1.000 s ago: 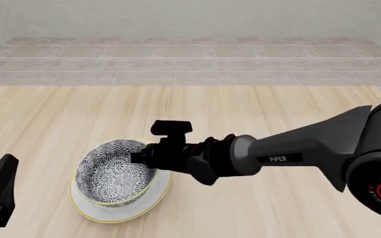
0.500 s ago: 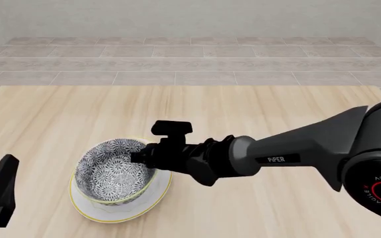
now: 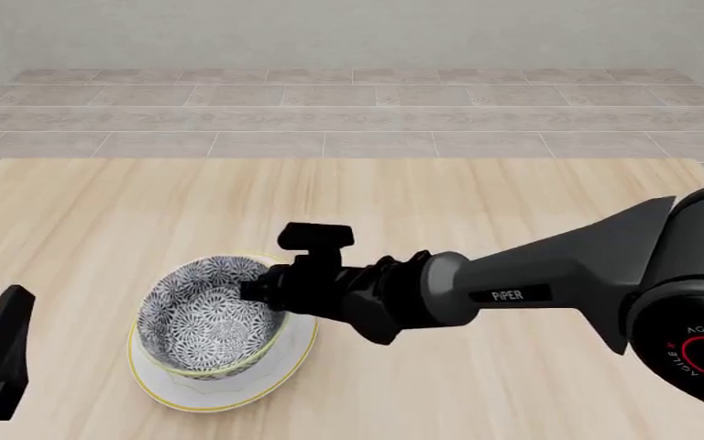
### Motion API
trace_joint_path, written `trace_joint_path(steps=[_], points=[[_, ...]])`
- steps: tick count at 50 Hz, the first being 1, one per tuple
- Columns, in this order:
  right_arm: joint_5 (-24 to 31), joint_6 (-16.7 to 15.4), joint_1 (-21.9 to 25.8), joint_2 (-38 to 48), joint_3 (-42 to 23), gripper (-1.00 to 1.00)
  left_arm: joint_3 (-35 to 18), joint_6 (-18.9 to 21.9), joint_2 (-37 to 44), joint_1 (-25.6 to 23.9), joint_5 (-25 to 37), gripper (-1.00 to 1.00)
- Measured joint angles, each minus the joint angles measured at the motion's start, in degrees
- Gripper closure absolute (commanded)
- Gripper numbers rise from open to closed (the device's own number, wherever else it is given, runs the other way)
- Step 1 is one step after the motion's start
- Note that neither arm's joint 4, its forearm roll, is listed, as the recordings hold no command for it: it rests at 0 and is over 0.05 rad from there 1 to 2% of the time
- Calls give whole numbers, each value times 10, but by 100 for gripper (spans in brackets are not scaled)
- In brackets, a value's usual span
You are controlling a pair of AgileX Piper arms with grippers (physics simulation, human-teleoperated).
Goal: Put the bowl on the plate.
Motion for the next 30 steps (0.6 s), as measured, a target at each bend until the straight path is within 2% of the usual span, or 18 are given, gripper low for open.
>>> trace_joint_path(steps=[2,3,30], points=[[0,-1,0,0,0,100,0,0,0,0,0,-100],[0,-1,0,0,-1,-100,0,0,0,0,0,-100],[10,-10,7,8,2,-100,-2,1,0,-1,3,-100]])
